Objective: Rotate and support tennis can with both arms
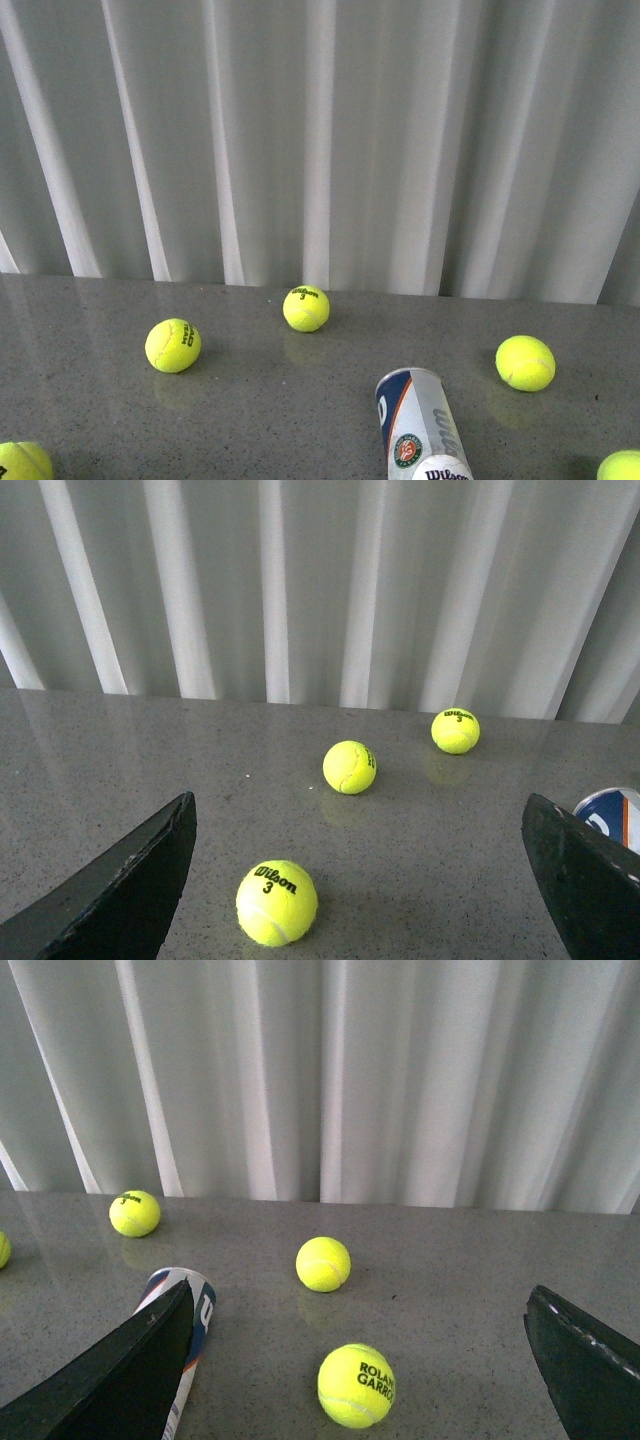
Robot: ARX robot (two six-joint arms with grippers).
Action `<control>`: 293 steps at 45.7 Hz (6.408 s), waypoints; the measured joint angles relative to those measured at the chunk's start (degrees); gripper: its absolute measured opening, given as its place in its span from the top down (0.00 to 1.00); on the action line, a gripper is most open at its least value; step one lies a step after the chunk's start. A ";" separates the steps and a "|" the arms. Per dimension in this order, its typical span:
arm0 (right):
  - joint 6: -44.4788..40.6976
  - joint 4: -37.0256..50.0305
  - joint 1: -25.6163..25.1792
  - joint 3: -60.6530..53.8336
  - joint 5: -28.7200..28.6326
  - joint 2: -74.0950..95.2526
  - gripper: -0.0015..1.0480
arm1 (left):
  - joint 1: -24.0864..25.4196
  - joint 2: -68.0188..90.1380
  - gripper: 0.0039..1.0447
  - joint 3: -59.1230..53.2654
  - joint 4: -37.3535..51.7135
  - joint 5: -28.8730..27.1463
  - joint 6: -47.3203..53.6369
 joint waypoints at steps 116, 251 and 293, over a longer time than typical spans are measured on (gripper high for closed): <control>8.92 0.85 12.76 43.95 -12.17 98.40 0.07 | 0.00 -0.02 0.06 0.00 0.00 0.00 0.00; -60.28 2.01 18.84 60.87 -29.92 110.66 0.07 | 0.00 -0.02 0.06 0.00 0.00 0.00 0.00; 0.59 53.16 5.70 19.26 6.40 73.00 0.70 | 0.00 -0.09 0.06 0.00 0.00 0.00 0.00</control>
